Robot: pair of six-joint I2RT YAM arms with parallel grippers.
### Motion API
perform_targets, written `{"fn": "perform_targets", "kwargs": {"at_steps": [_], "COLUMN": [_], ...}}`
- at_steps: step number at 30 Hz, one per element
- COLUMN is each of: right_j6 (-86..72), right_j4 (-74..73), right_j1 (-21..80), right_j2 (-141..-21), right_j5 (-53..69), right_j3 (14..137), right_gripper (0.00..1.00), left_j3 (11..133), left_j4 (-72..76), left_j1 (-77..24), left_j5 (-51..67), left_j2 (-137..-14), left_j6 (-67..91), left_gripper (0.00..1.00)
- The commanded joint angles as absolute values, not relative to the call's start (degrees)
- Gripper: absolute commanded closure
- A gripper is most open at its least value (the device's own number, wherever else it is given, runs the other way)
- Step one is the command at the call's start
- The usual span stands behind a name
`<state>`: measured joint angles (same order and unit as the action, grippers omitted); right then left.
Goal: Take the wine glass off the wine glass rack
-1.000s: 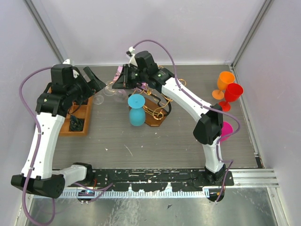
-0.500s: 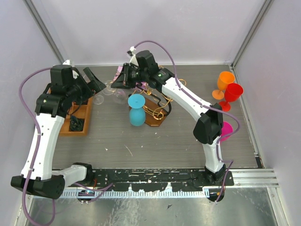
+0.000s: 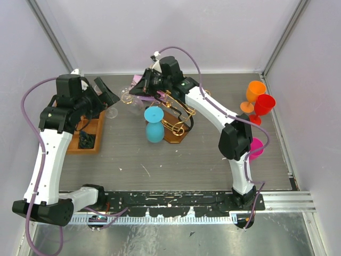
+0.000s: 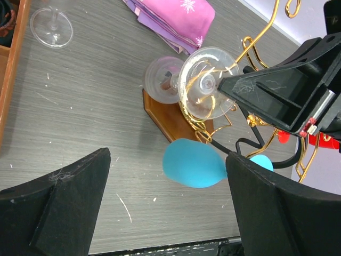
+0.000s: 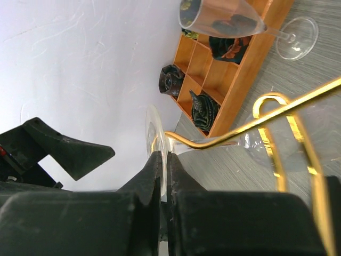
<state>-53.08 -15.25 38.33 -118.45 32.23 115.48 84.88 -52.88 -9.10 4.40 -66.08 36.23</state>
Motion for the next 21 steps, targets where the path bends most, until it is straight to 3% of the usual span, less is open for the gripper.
{"fn": "perform_targets", "kwargs": {"at_steps": [1,10,21], "right_j6": [-53.3,-48.8,-43.9], "right_j4": [-10.5,-16.5,-25.2], "right_j1": [36.5,36.5,37.1], "right_j2": [-111.2,-99.2,-89.8], "right_j5": [33.3,33.6,38.9], "right_j3": [113.7,104.8,105.7], "right_gripper": [0.99,0.99,0.99], "left_j3": [84.0,84.3,85.5], "left_j4": [-52.5,-53.7,-54.2], "left_j1": [-8.8,-8.4,-7.9], "left_j5": [5.9,5.0,5.3], "left_j2": [-65.2,-64.7,-64.8], "left_j6": [35.6,34.9,34.8], "left_gripper": [0.04,0.00,0.01]}}
